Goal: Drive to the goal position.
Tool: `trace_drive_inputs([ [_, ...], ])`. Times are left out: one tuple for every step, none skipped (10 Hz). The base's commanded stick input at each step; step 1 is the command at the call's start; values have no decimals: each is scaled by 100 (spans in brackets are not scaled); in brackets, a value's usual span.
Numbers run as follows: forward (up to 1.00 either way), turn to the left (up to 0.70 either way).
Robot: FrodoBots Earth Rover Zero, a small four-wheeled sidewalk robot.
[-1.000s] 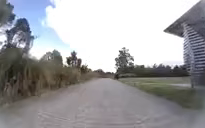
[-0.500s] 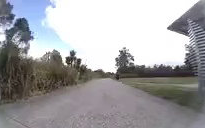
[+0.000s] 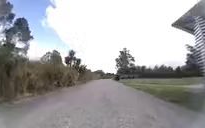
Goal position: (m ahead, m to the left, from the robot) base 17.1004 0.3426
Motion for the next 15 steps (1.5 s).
trace_drive_inputs([
  [85, 0],
  [85, 0],
  [85, 0],
  [85, 0],
  [85, 0],
  [85, 0],
  [85, 0],
  [85, 0],
  [85, 0],
  [85, 0],
  [85, 0],
  [85, 0],
  [85, 1],
  [85, 13],
  [85, 25],
])
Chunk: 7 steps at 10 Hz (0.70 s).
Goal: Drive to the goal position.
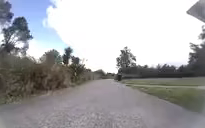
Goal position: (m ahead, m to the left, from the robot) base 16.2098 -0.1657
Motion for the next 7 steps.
trace_drive_inputs([
  [85, 0],
  [85, 0],
  [85, 0],
  [85, 0],
  [85, 0],
  [85, 0],
  [85, 0],
])
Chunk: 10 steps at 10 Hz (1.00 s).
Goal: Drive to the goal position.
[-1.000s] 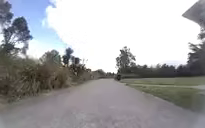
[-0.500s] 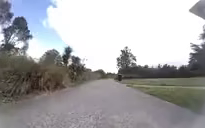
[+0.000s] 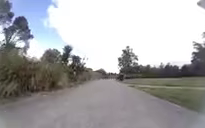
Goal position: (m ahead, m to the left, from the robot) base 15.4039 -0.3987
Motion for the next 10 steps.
trace_drive_inputs([
  [85, 0],
  [85, 0],
  [85, 0],
  [85, 0],
  [85, 0],
  [85, 0],
  [85, 0],
  [85, 0],
  [85, 0],
  [85, 0],
])
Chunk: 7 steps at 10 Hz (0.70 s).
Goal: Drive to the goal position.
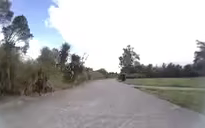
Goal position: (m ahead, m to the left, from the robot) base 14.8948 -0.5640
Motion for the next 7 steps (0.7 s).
trace_drive_inputs([
  [85, 0],
  [85, 0],
  [85, 0],
  [85, 0],
  [85, 0],
  [85, 0],
  [85, 0],
])
